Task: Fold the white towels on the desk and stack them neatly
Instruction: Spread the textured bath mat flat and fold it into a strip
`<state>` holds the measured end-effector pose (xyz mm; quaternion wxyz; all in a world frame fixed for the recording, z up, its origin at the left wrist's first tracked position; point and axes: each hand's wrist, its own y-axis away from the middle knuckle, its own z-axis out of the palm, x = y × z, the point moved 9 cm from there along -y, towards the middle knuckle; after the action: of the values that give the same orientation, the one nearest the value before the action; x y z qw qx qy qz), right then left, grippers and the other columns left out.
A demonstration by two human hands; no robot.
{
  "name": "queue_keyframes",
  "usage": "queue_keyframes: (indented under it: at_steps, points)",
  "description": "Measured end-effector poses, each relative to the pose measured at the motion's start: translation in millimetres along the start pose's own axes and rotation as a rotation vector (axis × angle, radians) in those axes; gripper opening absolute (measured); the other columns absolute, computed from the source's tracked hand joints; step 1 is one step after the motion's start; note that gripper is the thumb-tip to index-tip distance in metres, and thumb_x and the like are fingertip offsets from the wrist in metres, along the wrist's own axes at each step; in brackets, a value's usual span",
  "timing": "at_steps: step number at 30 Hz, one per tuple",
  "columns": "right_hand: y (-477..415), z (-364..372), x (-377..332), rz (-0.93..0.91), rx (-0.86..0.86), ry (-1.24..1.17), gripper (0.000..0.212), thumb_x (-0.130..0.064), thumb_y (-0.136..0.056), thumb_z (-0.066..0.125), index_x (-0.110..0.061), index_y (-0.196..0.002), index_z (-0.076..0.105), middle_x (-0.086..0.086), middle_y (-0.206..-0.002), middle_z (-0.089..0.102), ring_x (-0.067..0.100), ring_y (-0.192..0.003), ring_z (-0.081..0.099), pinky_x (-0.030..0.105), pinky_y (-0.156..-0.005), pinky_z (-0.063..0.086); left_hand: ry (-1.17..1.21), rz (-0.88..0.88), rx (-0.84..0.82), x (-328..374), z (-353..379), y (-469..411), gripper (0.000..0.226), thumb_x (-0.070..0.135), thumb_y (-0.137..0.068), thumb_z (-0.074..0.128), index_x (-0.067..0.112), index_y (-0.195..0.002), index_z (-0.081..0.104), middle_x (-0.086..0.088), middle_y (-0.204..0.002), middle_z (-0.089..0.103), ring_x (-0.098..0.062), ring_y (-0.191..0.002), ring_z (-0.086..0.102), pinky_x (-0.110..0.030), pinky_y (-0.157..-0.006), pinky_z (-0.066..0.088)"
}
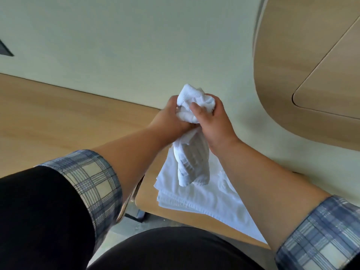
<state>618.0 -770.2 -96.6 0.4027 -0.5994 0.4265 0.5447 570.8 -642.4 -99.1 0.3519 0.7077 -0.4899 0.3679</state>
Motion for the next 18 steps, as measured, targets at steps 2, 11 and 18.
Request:
queue_keyframes:
  at_steps: [2,11,18]
  points:
    - [12,44,-19,-0.055,-0.062,-0.003,0.054,-0.05,-0.077,0.075,-0.035,-0.124,0.054,-0.011,-0.119,0.068,0.006,-0.111,0.065,0.04,-0.101,0.05,0.015,0.03,0.064,-10,-44,13,0.058,0.059,-0.066,0.074,0.042,-0.112,0.043,0.025,-0.085,0.067,0.015,-0.071,0.06,-0.019,-0.064,0.046]
    - [65,227,-78,-0.182,-0.037,-0.022,0.045,-0.035,-0.082,0.074,-0.041,-0.12,0.05,-0.004,-0.122,0.067,0.015,-0.113,0.065,0.05,-0.098,0.052,-0.095,0.155,0.089,-65,-229,69,0.057,0.053,-0.065,0.071,0.052,-0.112,0.038,0.03,-0.084,0.064,0.018,-0.074,0.057,-0.018,-0.063,0.044]
    - [83,371,-86,-0.167,-0.055,-0.04,0.044,-0.028,-0.09,0.07,-0.032,-0.126,0.047,-0.003,-0.122,0.066,0.015,-0.11,0.067,0.049,-0.096,0.053,-0.087,0.11,0.121,-139,-352,105,0.067,0.05,-0.065,0.076,0.051,-0.12,0.039,0.027,-0.087,0.065,0.017,-0.073,0.059,-0.014,-0.058,0.046]
